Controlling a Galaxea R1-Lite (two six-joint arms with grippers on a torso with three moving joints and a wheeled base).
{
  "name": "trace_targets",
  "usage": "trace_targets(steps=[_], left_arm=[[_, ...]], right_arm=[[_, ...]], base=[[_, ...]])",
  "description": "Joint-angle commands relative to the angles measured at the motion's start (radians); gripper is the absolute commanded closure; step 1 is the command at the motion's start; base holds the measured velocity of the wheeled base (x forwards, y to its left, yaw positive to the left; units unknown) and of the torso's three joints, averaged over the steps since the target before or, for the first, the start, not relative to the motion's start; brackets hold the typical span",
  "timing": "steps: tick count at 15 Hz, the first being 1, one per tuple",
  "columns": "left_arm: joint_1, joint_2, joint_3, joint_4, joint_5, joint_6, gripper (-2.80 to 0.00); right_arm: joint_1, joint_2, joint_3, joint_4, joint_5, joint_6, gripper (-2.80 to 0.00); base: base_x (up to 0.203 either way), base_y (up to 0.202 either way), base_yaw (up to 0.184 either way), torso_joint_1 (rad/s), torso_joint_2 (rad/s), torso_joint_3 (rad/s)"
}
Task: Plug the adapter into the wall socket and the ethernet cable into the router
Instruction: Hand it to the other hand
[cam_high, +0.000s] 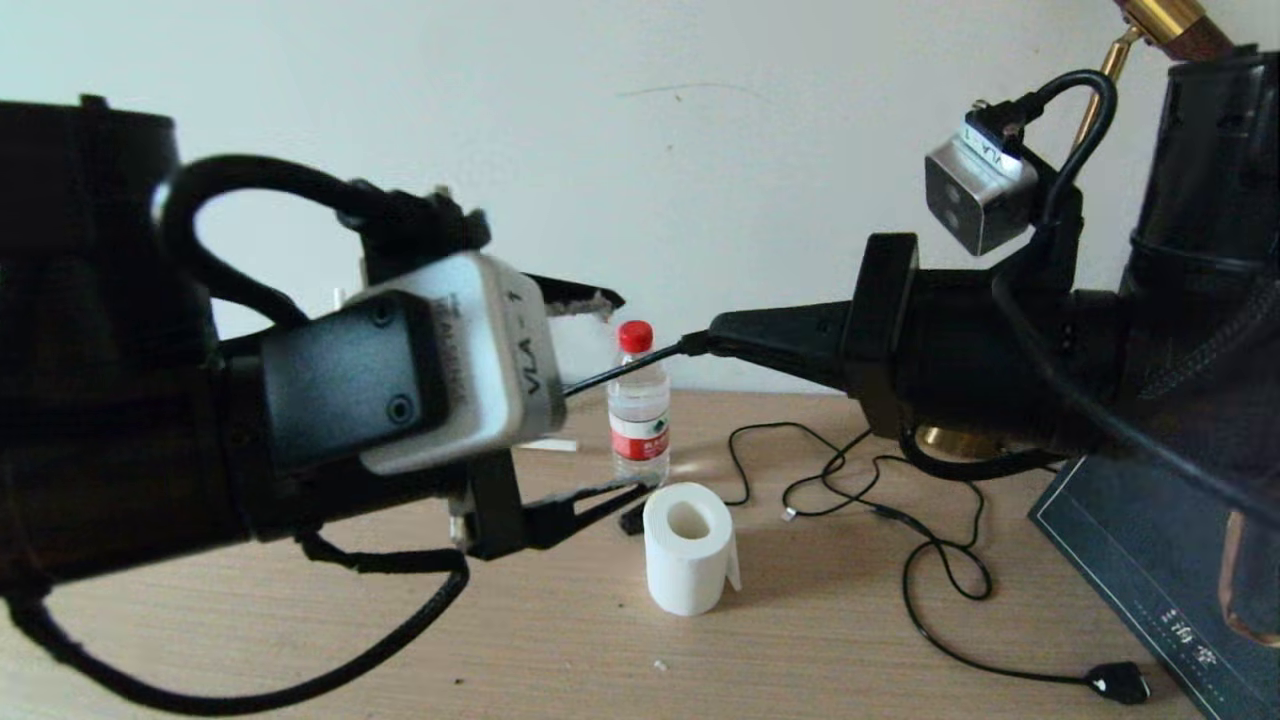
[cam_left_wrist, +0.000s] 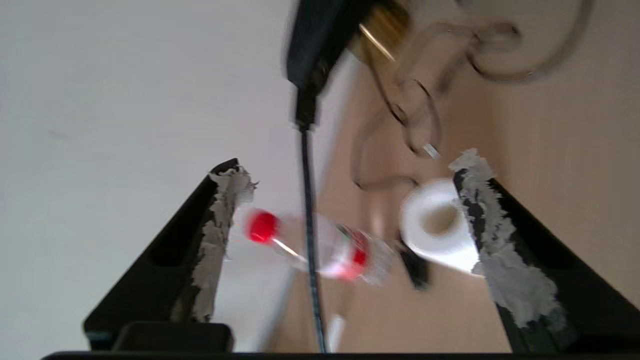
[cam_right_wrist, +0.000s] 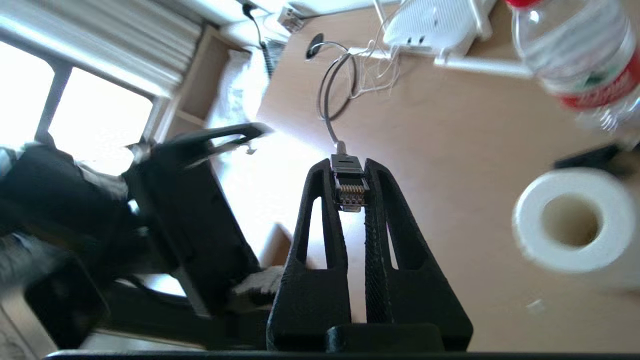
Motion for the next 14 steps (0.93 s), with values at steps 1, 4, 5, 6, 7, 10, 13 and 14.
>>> trace_targets(steps=[1,4,5,6,7,10,13,14], left_arm=[[0.003,-0.013,0.015,-0.091,-0.033,0.005,-2.8],[0.011,0.006,0.016,-0.226,-0.077,0.007,-2.8],[0.011,0.007,0.026,-0.257,-0.095,0.014,-2.8],[0.011,0.009,0.036,-0.28,-0.11,0.038,-2.8],[0.011,0.009,0.046,-0.288,-0.124,0.08,-2.8],[0.051,0.01,0.052,-0.292,-0.202,0.191,-2.8],[0.069,0.01,0.056,-0.294,-0.236,0.229,-2.8],[0.071,0.012,0.06,-0.308,-0.239,0.229,-2.8]], right_arm=[[-0.025,-0.003,-0.073,0.055,0.044,0.12,0.0],[-0.075,-0.001,-0.164,0.138,0.131,0.249,0.0],[-0.088,-0.001,-0.197,0.17,0.16,0.283,0.0],[-0.102,0.0,-0.228,0.202,0.188,0.316,0.0],[-0.113,0.002,-0.265,0.251,0.212,0.34,0.0],[-0.125,0.035,-0.359,0.38,0.239,0.386,0.0],[-0.126,0.057,-0.377,0.404,0.29,0.422,0.0],[-0.126,0.072,-0.381,0.404,0.305,0.442,0.0]], base=[[0.0,0.0,0.0,0.0,0.0,0.0],[0.0,0.0,0.0,0.0,0.0,0.0],[0.0,0.0,0.0,0.0,0.0,0.0],[0.0,0.0,0.0,0.0,0.0,0.0],[0.0,0.0,0.0,0.0,0.0,0.0],[0.0,0.0,0.0,0.0,0.0,0.0],[0.0,0.0,0.0,0.0,0.0,0.0],[0.0,0.0,0.0,0.0,0.0,0.0]])
